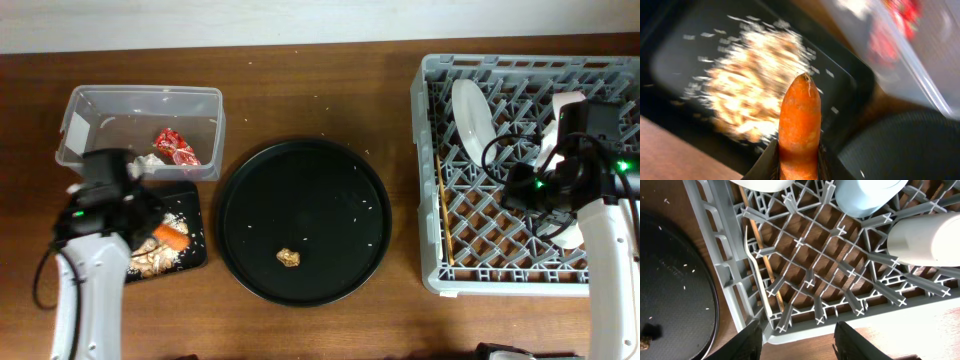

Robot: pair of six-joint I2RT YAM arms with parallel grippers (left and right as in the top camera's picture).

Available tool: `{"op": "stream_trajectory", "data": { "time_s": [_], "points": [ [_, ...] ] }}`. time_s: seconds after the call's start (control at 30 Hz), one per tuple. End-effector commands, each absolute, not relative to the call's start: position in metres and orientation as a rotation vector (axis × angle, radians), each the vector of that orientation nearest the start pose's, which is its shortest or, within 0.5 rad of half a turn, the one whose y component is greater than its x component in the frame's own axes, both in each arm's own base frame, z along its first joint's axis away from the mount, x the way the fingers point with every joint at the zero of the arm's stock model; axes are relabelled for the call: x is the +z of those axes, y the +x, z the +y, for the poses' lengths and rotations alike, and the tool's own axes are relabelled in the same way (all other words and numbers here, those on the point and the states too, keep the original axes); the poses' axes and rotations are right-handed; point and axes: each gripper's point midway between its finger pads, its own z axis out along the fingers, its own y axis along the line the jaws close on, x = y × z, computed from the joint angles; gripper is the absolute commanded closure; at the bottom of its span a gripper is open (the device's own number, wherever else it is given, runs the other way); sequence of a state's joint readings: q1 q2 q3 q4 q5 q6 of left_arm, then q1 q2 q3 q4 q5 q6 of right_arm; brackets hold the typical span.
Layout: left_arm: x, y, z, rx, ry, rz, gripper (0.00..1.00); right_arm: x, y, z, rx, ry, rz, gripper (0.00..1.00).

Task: Sort waste into correct bins and load items into the dishwasher rack
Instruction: 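Grasp the carrot with left gripper and drop it on black tray, then grasp the brown shell with left gripper and drop it on black tray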

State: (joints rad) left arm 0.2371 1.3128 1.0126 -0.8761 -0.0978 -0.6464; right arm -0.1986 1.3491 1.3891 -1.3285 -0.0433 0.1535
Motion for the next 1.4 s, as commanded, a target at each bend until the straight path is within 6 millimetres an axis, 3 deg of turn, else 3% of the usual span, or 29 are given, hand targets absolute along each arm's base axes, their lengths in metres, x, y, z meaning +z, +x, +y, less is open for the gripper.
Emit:
{"op": "stream_trajectory", "data": {
  "time_s": [0.0,0.1,0.2,0.3,0.4,0.43,0.5,0.53,0.57,0.67,0.7,0.77,0.83,0.97,1.07,1.2,1.3,1.37],
  "points": [
    [0.125,0.272,0.130,0.080,-1.356,2.393,0.82,0.204,0.268,-0.048,0.052,0.489,2.817,0.50],
    [0.103,0.259,0.160,0.109,-1.561,2.352,0.82,0.204,0.268,-0.048,0.052,0.489,2.817,0.50],
    [0.074,0.252,0.172,0.129,-1.665,2.389,0.82,0.204,0.268,-0.048,0.052,0.489,2.817,0.50],
    [0.053,0.249,0.175,0.139,-1.715,2.431,0.80,0.204,0.268,-0.048,0.052,0.489,2.817,0.50],
    [0.045,0.248,0.175,0.143,-1.729,2.454,0.78,0.204,0.268,-0.048,0.052,0.489,2.817,0.50],
    [0.045,0.248,0.175,0.143,-1.729,2.455,0.66,0.204,0.268,-0.048,0.052,0.489,2.817,0.50],
    [0.045,0.247,0.174,0.142,-1.730,2.459,0.62,0.204,0.268,-0.048,0.052,0.489,2.817,0.50],
    [0.045,0.247,0.174,0.142,-1.730,2.459,0.53,0.204,0.268,-0.048,0.052,0.489,2.817,0.50],
    [0.045,0.248,0.173,0.133,-1.728,2.461,0.37,0.204,0.268,-0.048,0.052,0.489,2.817,0.50],
    [0.064,0.262,0.157,-0.029,-1.608,2.521,0.34,0.204,0.268,-0.048,0.051,0.489,2.817,0.50],
    [0.075,0.272,0.149,-0.096,-1.535,2.531,0.34,0.204,0.268,-0.048,0.052,0.489,2.817,0.50],
    [0.104,0.294,0.107,-0.213,-1.283,2.573,0.33,0.204,0.268,-0.048,0.052,0.489,2.817,0.50],
    [0.112,0.305,0.053,-0.243,-1.017,2.684,0.32,0.204,0.268,-0.048,0.052,0.489,2.817,0.50],
    [0.090,0.306,-0.089,-0.306,-0.367,2.915,0.24,0.204,0.268,-0.048,0.052,0.489,2.817,0.50],
    [0.049,0.278,-0.151,-0.267,-0.066,3.080,0.17,0.204,0.268,-0.048,0.052,0.489,2.817,0.50],
    [0.003,0.246,-0.165,-0.143,0.050,3.256,0.17,0.204,0.268,-0.048,0.052,0.489,2.817,0.50],
    [-0.004,0.243,-0.162,-0.116,0.047,3.285,0.19,0.204,0.268,-0.048,0.052,0.489,2.817,0.50],
    [-0.004,0.241,-0.162,-0.113,0.048,3.290,0.52,0.204,0.268,-0.048,0.052,0.489,2.817,0.50]
  ]
}}
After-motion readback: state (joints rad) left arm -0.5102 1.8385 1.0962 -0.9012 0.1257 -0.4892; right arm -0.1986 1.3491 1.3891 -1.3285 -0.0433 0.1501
